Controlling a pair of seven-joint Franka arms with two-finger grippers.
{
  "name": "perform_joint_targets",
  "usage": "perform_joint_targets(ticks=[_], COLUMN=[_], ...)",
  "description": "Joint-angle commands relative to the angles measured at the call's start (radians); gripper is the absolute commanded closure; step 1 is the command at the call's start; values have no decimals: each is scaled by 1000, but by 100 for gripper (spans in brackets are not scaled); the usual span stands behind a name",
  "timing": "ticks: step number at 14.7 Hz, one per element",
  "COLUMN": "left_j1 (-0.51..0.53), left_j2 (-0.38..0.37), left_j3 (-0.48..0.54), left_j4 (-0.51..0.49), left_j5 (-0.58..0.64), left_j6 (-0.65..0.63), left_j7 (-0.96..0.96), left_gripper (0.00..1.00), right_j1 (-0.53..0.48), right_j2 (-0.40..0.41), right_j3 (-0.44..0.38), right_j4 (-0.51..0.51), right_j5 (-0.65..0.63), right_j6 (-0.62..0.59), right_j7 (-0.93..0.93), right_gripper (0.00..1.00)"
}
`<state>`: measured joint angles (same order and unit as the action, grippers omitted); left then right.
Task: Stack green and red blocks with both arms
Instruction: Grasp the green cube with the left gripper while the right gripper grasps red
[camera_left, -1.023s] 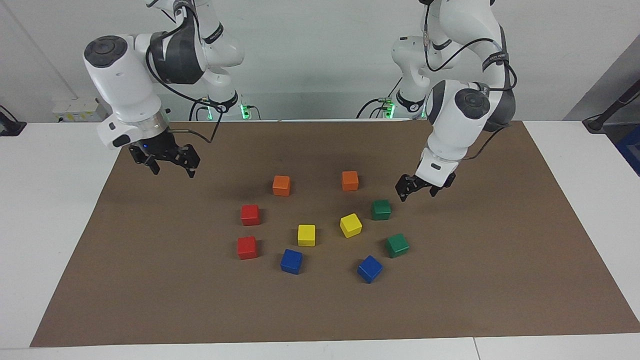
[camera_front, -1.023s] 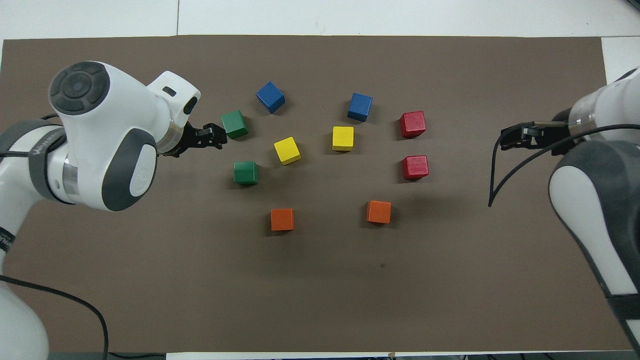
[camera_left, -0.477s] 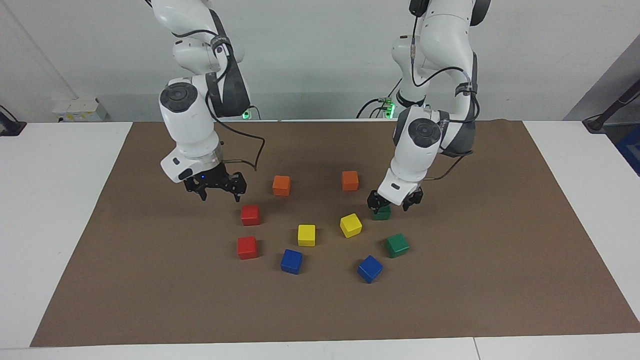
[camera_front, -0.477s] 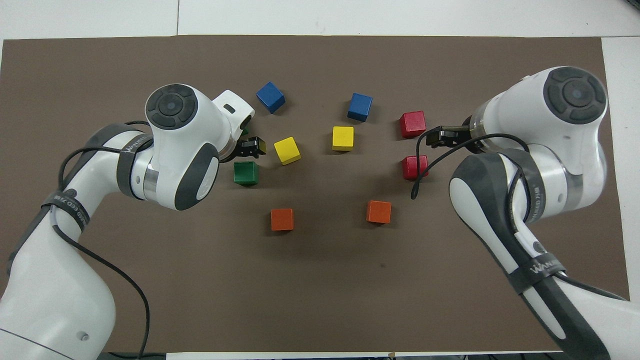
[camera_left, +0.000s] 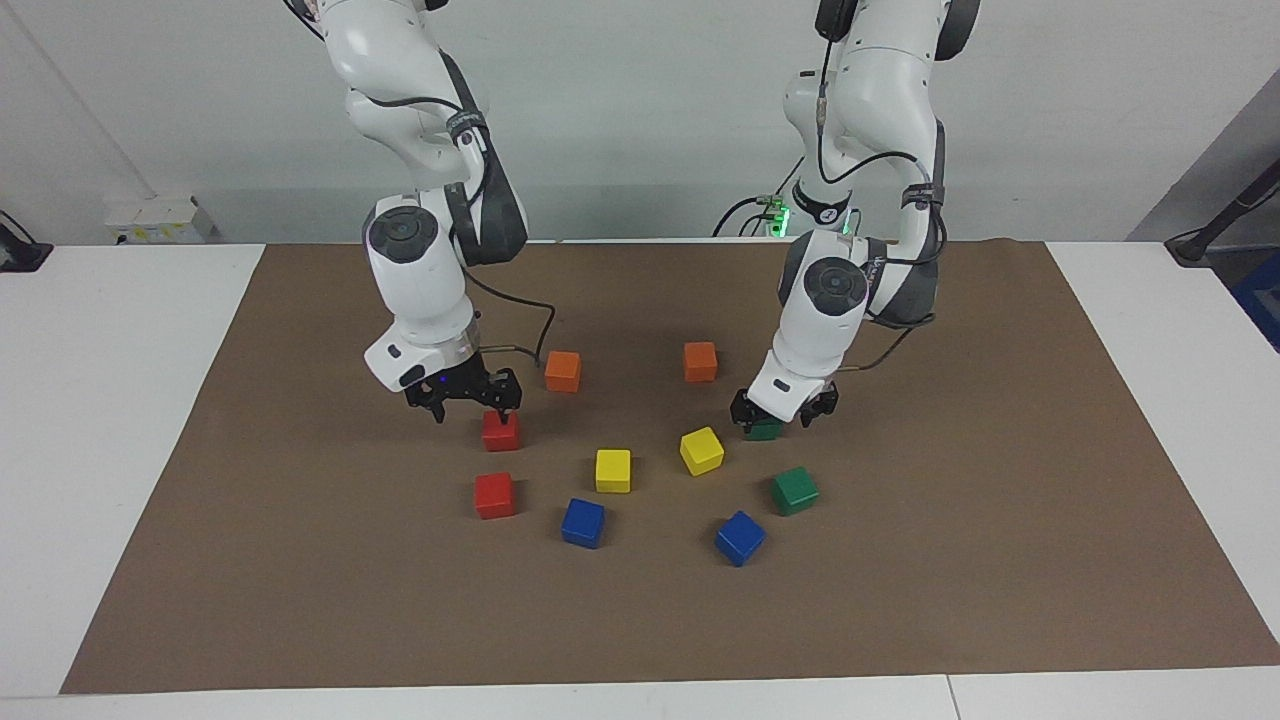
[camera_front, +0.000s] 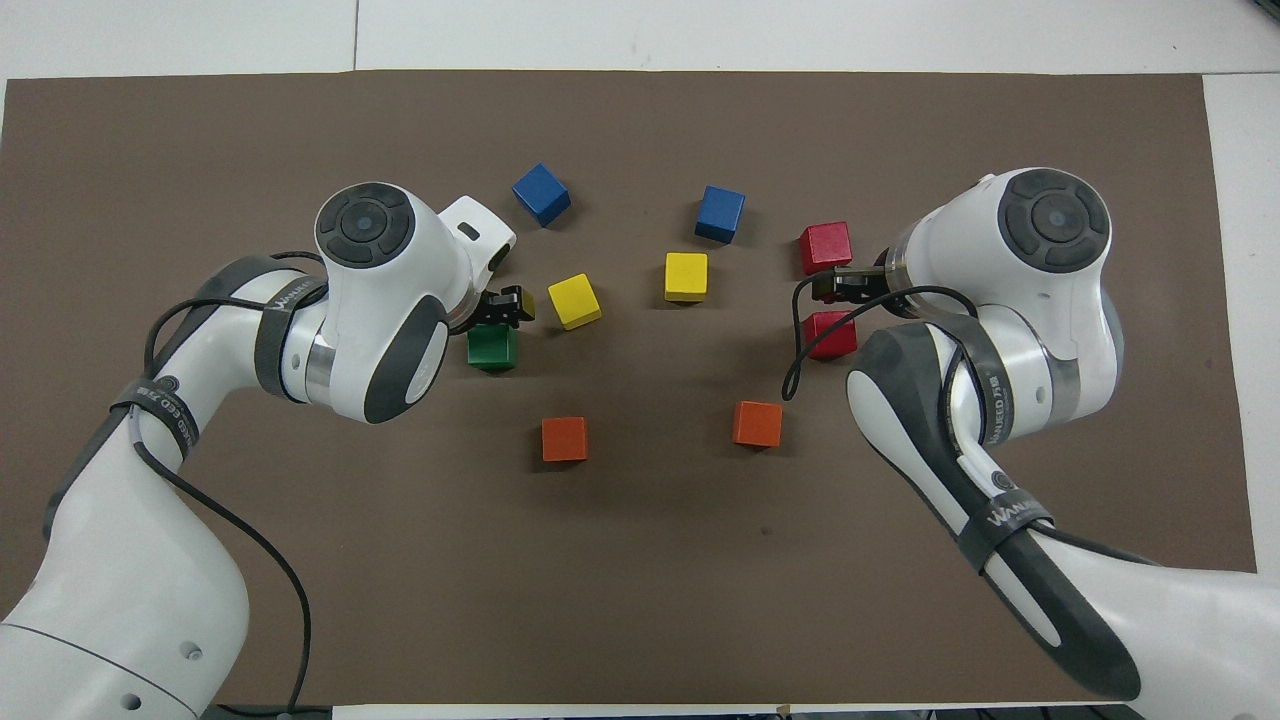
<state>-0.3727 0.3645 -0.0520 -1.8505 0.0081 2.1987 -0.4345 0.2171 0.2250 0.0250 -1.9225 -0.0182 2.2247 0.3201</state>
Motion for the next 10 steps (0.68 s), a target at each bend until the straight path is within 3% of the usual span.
perform_joint_targets(ticks=[1, 10], left_j1=[-9, -23], left_j2=[-16, -19], left_j3=[9, 8], left_j4=[-49, -64], left_j5=[20, 18], left_j6=[47, 52], left_j7=[-21, -73], left_gripper=[0, 1], right_j1=[25, 25], right_j2=[-4, -4], right_j3=[-2, -2], right_j4=[-53, -136], right_j5=[14, 14], right_j6=[67, 147], right_j7=[2, -53], right_gripper=[0, 0])
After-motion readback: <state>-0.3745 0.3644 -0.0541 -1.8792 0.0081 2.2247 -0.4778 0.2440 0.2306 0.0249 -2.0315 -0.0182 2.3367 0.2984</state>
